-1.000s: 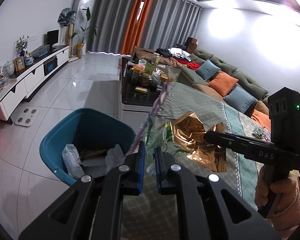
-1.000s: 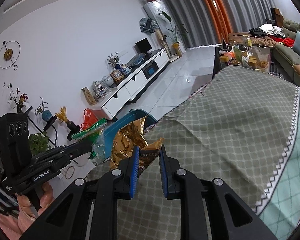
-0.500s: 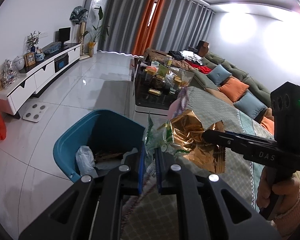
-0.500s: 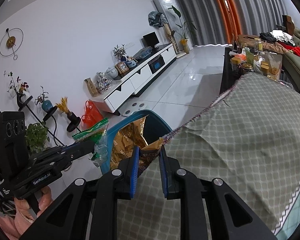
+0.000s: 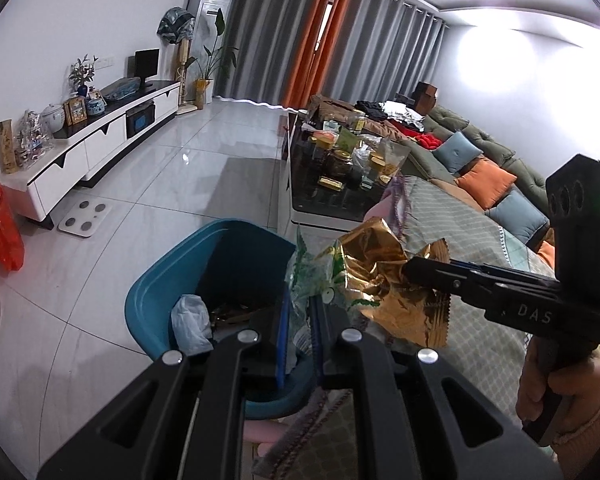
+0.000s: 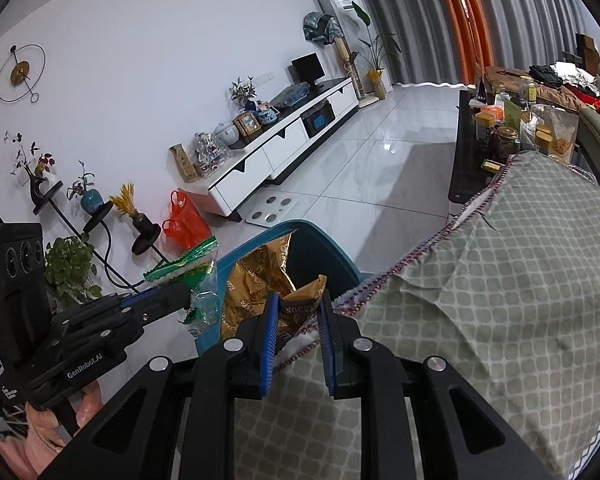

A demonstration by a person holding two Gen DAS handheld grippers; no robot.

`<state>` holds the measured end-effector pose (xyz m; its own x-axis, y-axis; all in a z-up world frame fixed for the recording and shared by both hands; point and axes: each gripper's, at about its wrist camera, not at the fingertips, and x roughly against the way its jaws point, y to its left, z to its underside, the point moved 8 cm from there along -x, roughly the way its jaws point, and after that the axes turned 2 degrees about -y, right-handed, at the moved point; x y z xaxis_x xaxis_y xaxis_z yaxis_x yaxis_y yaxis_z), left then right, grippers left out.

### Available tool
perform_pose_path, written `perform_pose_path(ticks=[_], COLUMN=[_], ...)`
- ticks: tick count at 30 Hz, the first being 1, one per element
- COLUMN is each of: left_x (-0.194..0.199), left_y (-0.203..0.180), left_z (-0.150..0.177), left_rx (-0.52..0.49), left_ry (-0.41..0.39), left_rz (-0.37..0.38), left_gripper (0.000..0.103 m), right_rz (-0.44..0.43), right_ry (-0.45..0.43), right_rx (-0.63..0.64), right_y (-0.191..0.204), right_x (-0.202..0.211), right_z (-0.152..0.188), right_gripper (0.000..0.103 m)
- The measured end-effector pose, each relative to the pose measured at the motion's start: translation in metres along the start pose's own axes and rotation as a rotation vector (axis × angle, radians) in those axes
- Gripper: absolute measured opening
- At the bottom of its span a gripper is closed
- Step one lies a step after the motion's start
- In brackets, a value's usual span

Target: Collect trash

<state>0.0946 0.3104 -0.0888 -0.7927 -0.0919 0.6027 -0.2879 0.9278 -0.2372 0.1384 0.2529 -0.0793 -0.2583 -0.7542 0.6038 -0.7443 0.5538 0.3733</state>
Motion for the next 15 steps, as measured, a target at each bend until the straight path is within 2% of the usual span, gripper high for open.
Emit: perform_pose_path(ticks=[15], left_x=[-0.014], left_y=[0.011], left_z=[-0.001], left_rx=[0.022], left_ry=[0.019], left_rz=[-0.037], left_gripper=[0.012], right_rz=[0.031], right_ry=[0.028], right_rx=[0.002], right_y=[0.002], right_x=[-0.025], right_z=[-0.006], right_gripper=[0.02])
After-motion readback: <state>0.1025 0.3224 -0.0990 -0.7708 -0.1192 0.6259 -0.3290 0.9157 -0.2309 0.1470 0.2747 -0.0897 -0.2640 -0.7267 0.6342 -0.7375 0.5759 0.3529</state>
